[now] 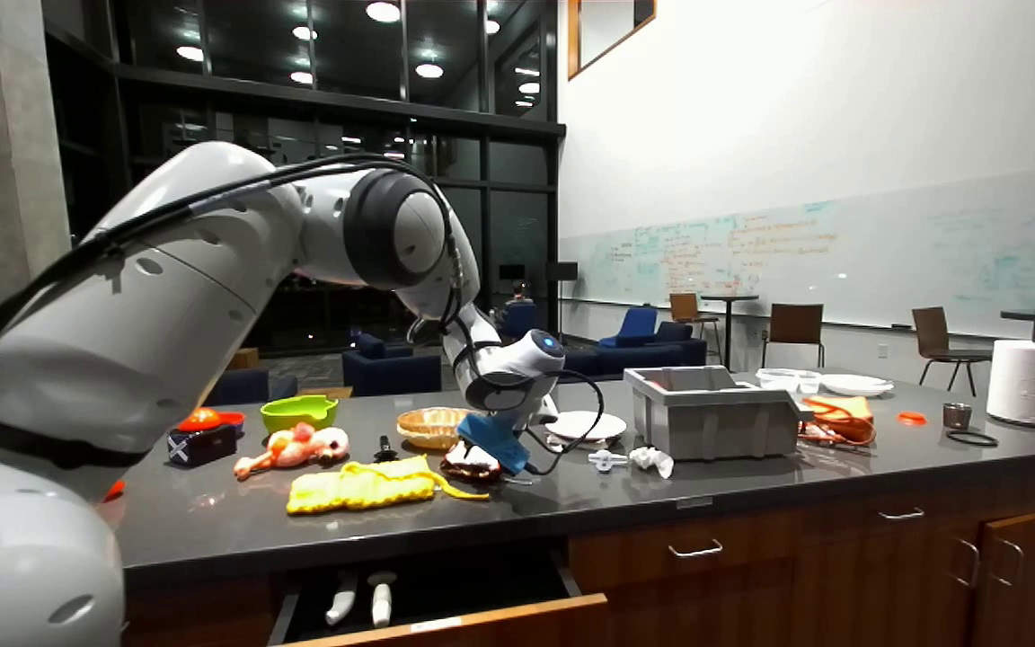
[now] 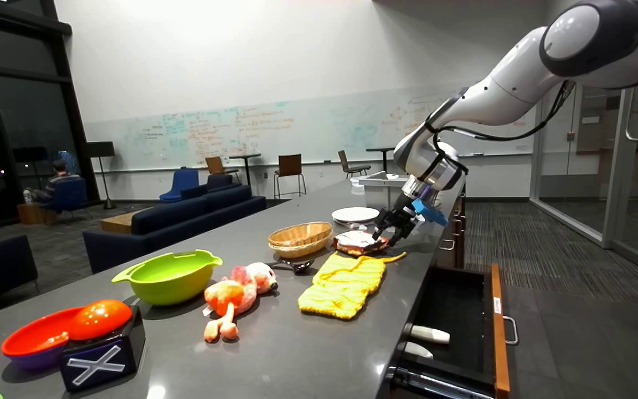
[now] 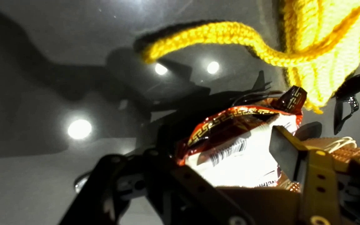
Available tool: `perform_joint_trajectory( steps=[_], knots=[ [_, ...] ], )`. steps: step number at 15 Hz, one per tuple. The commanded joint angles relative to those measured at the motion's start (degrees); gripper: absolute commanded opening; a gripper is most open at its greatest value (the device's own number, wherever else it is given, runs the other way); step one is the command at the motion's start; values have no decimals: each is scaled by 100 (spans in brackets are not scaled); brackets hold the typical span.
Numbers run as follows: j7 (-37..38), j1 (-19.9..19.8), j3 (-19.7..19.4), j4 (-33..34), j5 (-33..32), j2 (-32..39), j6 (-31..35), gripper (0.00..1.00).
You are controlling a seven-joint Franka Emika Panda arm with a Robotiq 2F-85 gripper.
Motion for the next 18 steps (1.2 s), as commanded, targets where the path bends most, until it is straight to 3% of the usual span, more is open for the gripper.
perform_joint_trajectory(
  steps=[1,5,8,18],
  knots=[
    [-74,-4,0,-112,128,-159,-99,49],
    [-115,11,4,-141,113,-205,-70,17],
    [-165,28,11,-139,112,-223,-49,0],
    [-282,14,-52,-301,100,-458,-38,0]
  ],
)
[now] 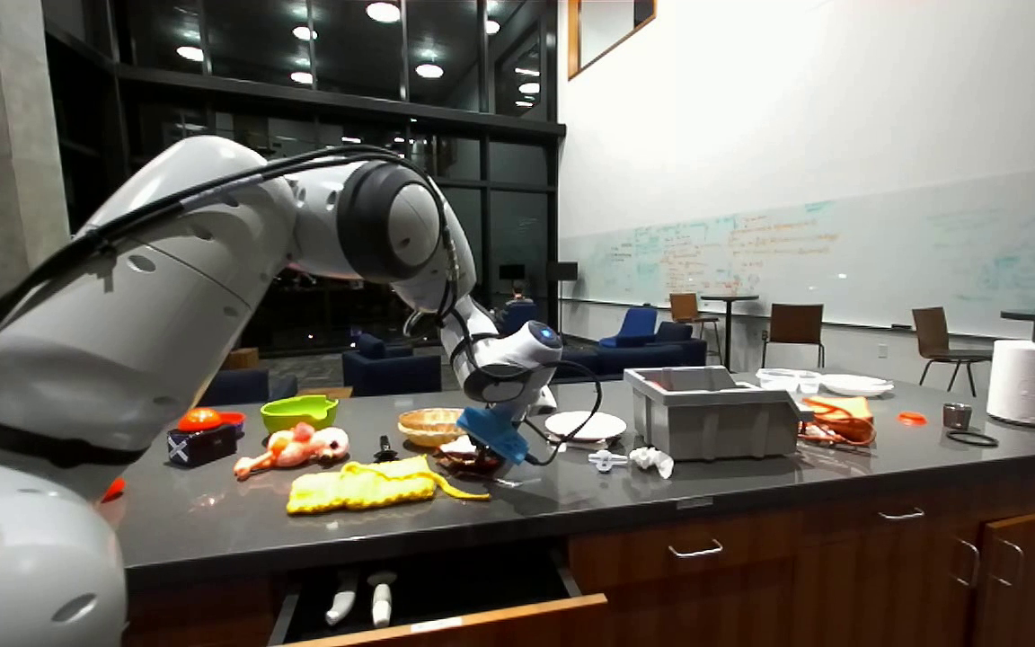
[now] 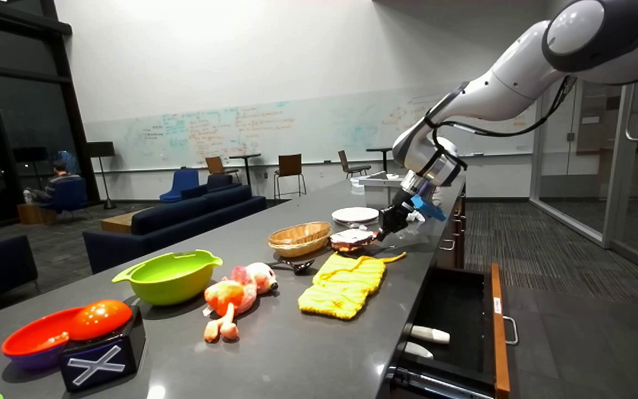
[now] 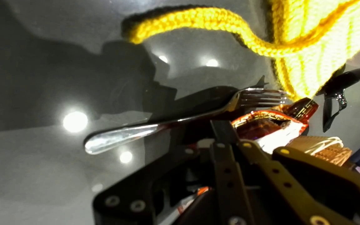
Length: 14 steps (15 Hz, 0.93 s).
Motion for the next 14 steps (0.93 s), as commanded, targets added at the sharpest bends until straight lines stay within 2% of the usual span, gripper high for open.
perform_joint_trajectory(
  steps=[1,6,14],
  knots=[
    [-184,-52,-48,-358,126,-371,-14,0],
    [-501,-187,-97,-792,352,-764,53,0],
    [-1620,-182,-405,-1282,1704,-1281,77,0]
  ],
)
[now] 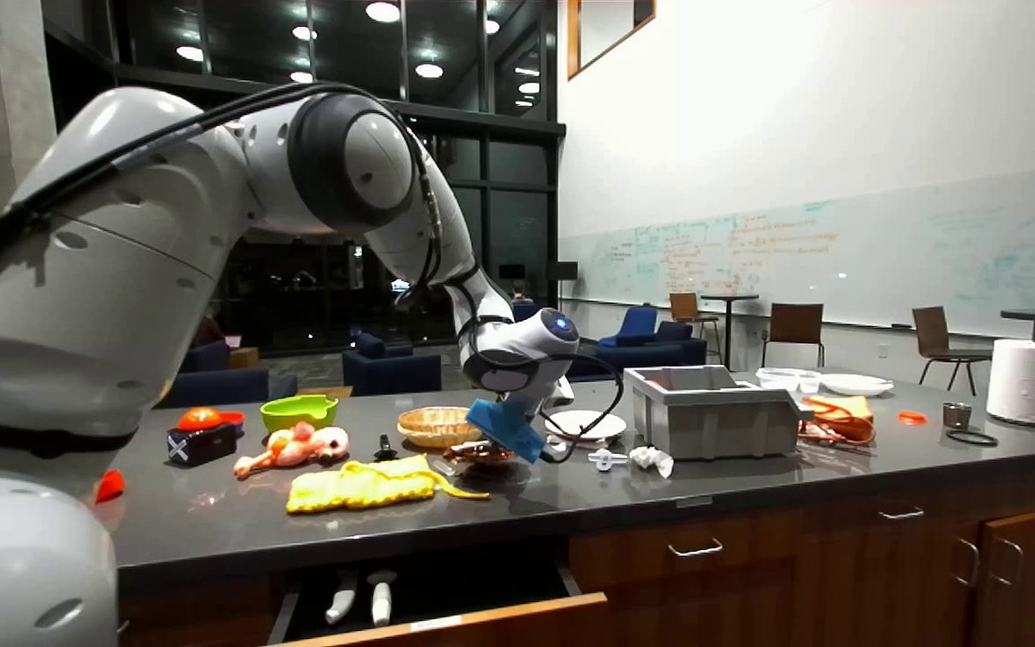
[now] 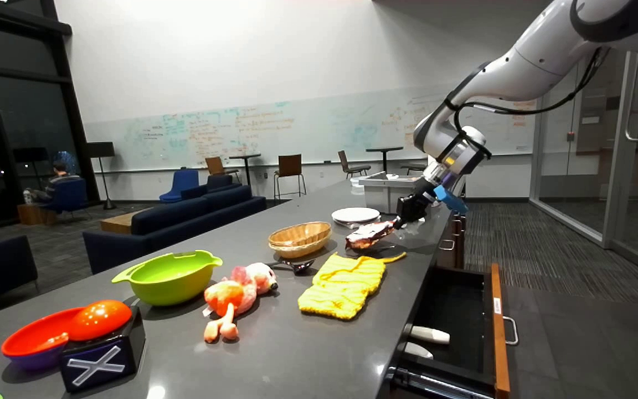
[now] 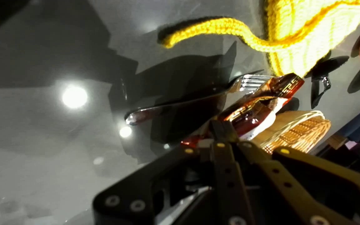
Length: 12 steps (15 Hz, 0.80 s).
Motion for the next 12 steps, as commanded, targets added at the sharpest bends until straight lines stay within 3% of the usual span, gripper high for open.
perform_joint_trajectory(
  steps=[1,6,12],
  knots=[
    [-610,41,-156,-291,748,-342,-3,0],
    [-1586,209,-302,-1,1886,-219,-216,0],
    [-2310,562,-564,209,2537,-303,-351,0]
  ],
)
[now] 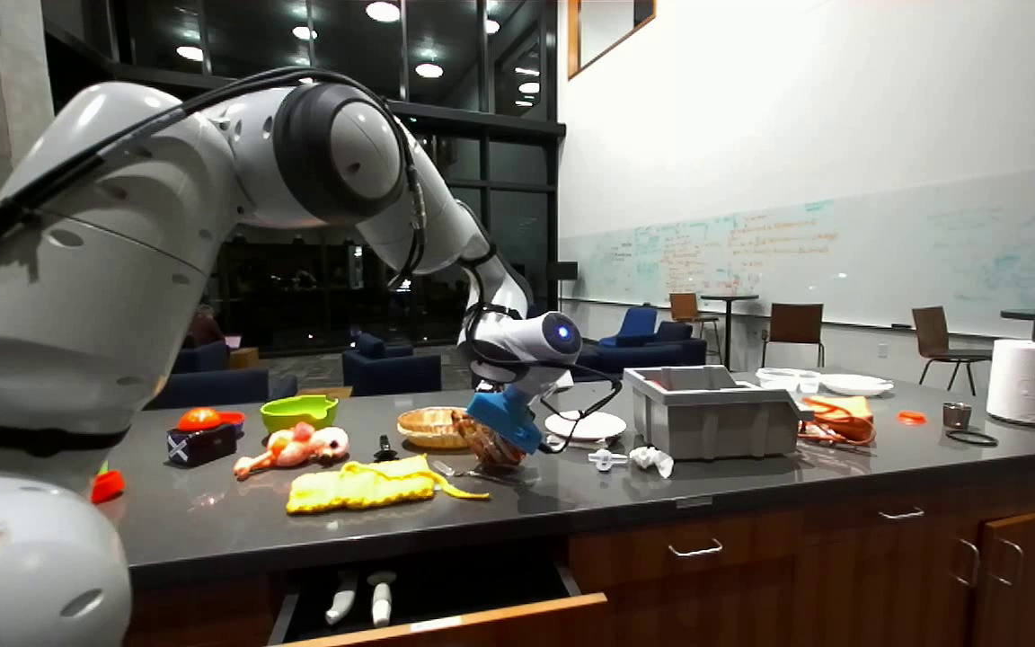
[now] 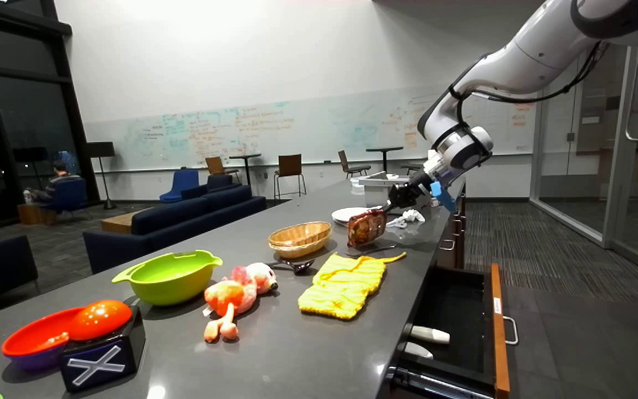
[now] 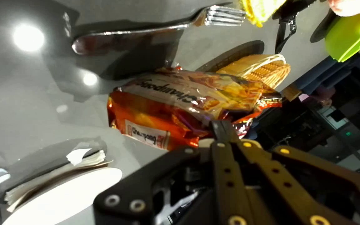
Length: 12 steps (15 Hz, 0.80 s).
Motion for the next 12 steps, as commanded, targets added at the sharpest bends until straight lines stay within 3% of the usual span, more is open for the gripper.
perform_joint_trajectory(
  steps=[1,12],
  knots=[
    [-407,258,-239,58,375,-204,-98,0],
    [-1452,423,-682,-251,1668,-616,22,0]
  ],
)
